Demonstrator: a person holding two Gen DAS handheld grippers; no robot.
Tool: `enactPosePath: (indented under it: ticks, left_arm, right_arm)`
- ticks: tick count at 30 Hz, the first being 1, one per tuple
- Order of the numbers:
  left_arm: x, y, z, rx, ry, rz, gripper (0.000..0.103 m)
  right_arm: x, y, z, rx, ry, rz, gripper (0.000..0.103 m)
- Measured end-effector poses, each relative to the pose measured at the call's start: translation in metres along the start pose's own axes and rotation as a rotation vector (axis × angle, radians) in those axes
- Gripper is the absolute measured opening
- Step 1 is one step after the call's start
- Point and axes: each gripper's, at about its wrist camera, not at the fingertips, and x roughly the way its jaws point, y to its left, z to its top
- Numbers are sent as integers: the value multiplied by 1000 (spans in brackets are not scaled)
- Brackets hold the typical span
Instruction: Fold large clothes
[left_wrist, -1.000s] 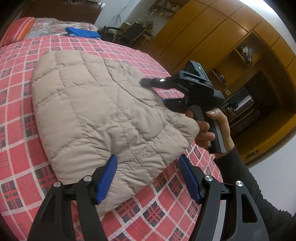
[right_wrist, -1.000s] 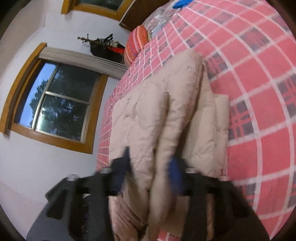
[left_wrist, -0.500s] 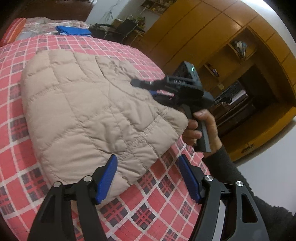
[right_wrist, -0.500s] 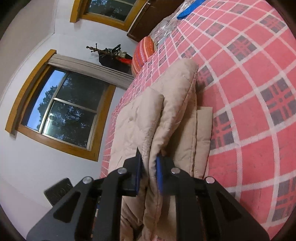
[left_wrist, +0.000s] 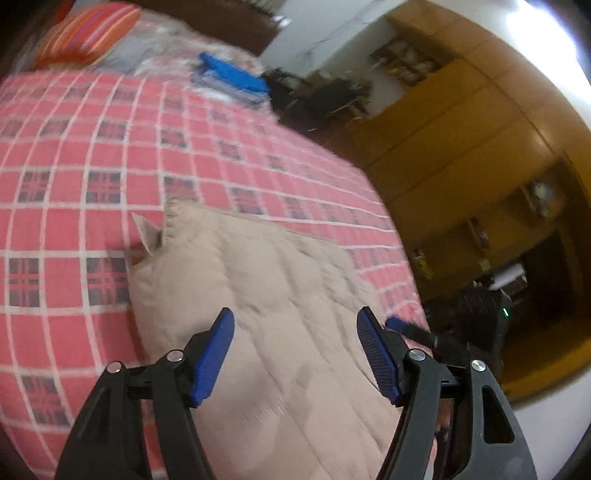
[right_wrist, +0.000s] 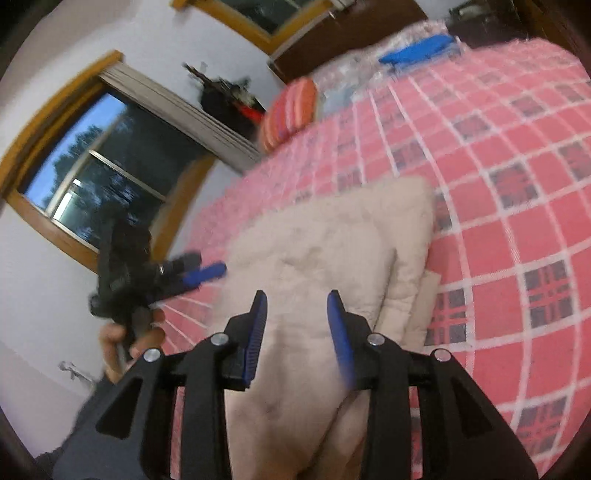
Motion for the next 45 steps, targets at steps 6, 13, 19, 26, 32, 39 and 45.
enactPosePath:
  ticks: [6, 13, 19, 26, 32, 39, 45]
  left_arm:
    - [28, 16, -10, -15, 40, 33, 69]
    - [-32, -39, -35, 144, -9, -58, 69]
    - [-10, -43, -60, 199, 96, -3, 67]
    - [8, -36, -66, 152, 118, -9, 60]
    - [-42, -76, -96, 264, 78, -81, 63]
    - [-30, -76, -160, 333, 163, -62, 64]
    - [-6, -69, -169, 290, 175, -10, 64]
  right_arm:
    - [17, -50, -22, 96, 20, -3, 0]
    - [-59, 25, -43, -85, -67, 64, 11]
    - [-39, 38, -87, -206, 79, -89, 4]
    - [-6, -17, -117, -82, 86, -85, 0]
    - [-51, 10, -111, -68, 12, -78, 7]
    - [-46, 33, -144, -151, 41, -204, 0]
    - [-23, 10, -145, -90, 79, -270, 0]
